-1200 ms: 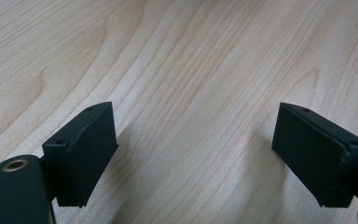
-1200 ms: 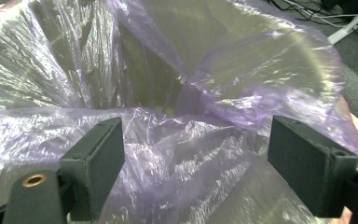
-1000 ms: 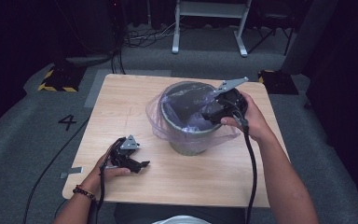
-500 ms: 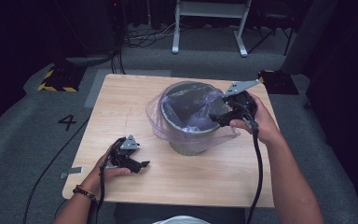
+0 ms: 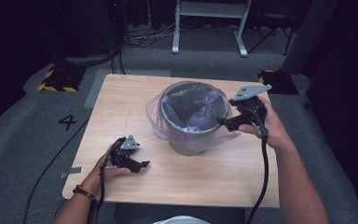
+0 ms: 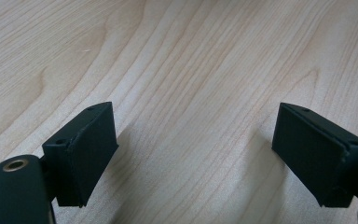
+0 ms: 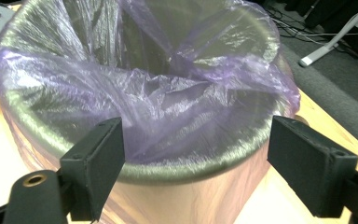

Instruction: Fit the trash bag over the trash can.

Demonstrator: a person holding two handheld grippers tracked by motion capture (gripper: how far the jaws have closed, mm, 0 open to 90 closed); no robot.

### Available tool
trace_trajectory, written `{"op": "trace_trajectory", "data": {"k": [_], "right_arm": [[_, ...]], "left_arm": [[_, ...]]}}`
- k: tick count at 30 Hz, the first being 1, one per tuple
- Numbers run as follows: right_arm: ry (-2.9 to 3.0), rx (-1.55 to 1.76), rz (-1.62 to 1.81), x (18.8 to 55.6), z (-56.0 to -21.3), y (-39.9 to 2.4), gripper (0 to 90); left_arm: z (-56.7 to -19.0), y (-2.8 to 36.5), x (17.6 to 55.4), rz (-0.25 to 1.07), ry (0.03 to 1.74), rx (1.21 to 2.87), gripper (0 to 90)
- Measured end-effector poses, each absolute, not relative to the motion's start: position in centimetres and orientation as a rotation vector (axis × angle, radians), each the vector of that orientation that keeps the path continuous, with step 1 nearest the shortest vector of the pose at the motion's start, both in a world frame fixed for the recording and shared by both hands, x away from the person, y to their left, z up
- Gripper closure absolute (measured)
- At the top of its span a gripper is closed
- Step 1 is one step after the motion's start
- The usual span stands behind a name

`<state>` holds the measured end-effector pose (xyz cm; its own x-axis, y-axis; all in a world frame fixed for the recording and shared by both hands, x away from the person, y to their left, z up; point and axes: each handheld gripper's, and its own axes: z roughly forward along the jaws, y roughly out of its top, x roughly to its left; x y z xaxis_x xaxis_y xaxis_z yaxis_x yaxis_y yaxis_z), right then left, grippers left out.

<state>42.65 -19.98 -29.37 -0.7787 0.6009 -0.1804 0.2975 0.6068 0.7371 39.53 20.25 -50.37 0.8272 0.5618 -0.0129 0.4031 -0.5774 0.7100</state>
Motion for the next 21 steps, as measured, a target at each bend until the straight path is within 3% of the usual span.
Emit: {"op": "trace_trajectory", "data": {"k": [21], "right_arm": [[2.429, 0.695, 0.970, 40.6, -30.9, -21.6, 18.9]], "left_arm": [[-50.4, 20.3, 39.5, 0.276, 0.702, 2.262, 13.4]]}}
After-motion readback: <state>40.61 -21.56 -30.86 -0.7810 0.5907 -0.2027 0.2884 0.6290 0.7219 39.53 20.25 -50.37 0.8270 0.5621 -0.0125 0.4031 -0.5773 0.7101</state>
